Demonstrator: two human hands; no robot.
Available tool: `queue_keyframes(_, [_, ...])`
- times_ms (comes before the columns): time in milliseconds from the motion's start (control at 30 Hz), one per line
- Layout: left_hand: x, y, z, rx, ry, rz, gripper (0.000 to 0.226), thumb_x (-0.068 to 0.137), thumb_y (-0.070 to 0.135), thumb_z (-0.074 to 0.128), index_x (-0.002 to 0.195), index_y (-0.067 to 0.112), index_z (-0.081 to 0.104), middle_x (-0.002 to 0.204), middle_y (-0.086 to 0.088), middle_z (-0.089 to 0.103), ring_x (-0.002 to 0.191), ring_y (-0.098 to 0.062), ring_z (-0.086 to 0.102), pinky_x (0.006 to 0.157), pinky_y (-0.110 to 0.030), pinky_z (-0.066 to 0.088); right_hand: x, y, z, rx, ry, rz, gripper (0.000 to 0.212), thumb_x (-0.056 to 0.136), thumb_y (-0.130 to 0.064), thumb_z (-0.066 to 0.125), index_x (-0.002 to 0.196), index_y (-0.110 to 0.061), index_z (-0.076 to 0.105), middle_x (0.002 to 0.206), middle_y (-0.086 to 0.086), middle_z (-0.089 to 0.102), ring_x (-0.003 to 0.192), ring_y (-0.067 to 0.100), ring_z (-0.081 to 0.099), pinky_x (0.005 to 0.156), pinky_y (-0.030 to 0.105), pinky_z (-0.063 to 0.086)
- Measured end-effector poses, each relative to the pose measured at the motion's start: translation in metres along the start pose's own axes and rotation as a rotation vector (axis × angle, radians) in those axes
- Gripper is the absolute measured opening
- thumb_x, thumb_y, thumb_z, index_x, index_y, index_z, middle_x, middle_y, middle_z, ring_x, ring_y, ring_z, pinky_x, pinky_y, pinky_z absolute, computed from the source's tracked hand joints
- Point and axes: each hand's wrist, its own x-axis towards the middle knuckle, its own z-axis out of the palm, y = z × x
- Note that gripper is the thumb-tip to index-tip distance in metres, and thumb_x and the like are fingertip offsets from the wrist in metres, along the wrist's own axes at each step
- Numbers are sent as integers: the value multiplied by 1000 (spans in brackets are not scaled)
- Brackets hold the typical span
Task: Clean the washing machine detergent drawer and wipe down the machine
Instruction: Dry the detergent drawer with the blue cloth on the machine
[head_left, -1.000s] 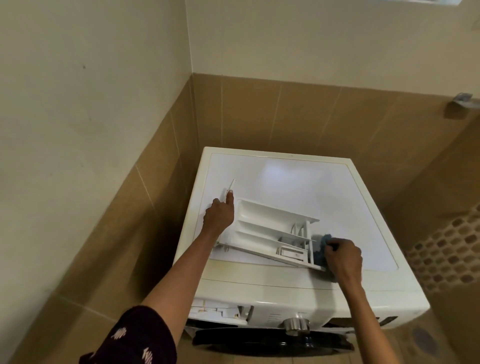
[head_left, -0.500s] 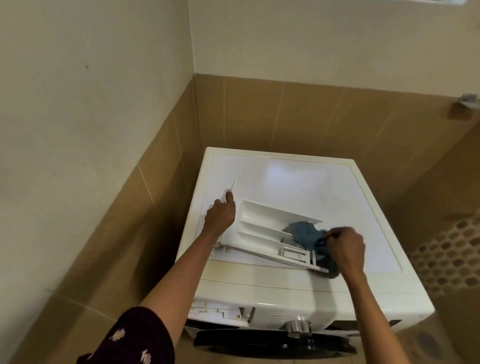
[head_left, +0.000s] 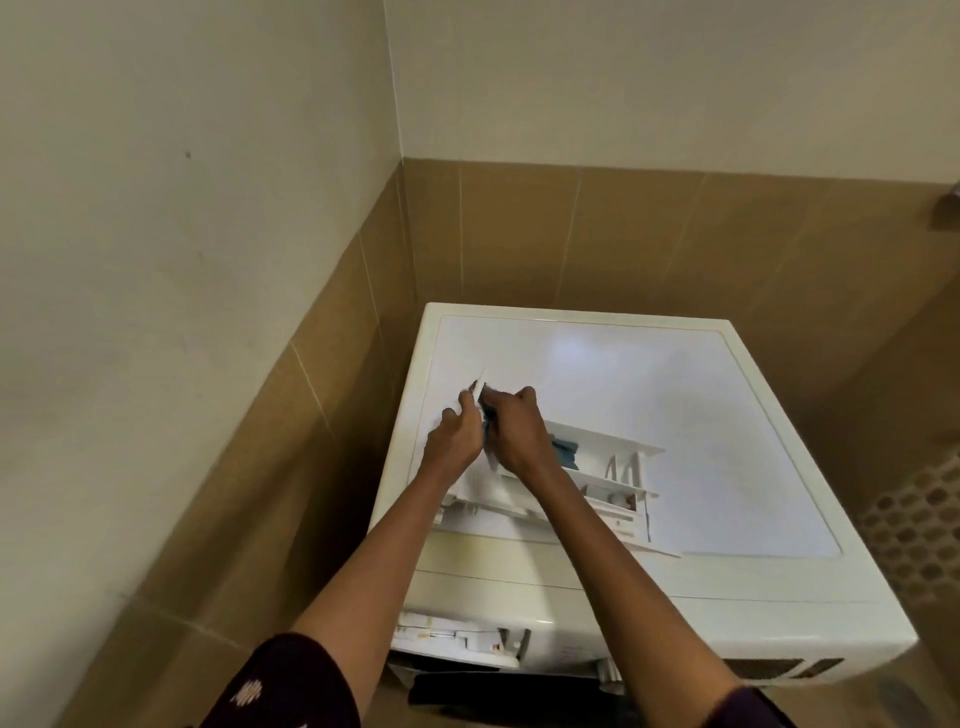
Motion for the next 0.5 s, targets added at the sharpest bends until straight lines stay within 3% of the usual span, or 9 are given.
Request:
queue_keyframes(100, [3,4,1,49,-1,-53,58,100,43,9,142,8,28,145,-20,36,131,-35,38,108,-42,30,-21,-4,2,125,52,-58,27,91,1,42,105,-17,57,96,3,49,81,15,41,56,12,34])
queue_keyframes(133, [5,3,1,49,8,-62,61,99,46,8,141,7,30,143,-20,39,128,-33,41,106,-40,32,-33,-6,2,165,56,-78,25,89,5,43,96,-13,58,89,3,52,75,13,44,53,8,36])
queue_keyframes(233, [8,1,2,35,24,-103,69,97,52,6,142,7,31,144,-18,39,130,-32,41,107,-38,31,-62,1,5,213,19,-163,33,84,9,49,103,-8,70,106,6,64,89,8,54,72,0,41])
queue_keyframes(333, [8,1,3,35,26,-137,68,97,51,6,145,7,26,148,-18,33,134,-34,35,111,-41,27,-77,11,3,337,-67,-174,46,80,7,52,114,-21,68,112,9,61,100,19,56,85,22,50])
queue_keyframes(500, [3,6,2,62,25,-141,67,97,50,6,144,7,29,146,-20,36,133,-34,38,110,-42,28,-81,17,-6,351,-126,-224,48,77,1,49,115,-24,66,101,12,59,90,24,54,74,31,50])
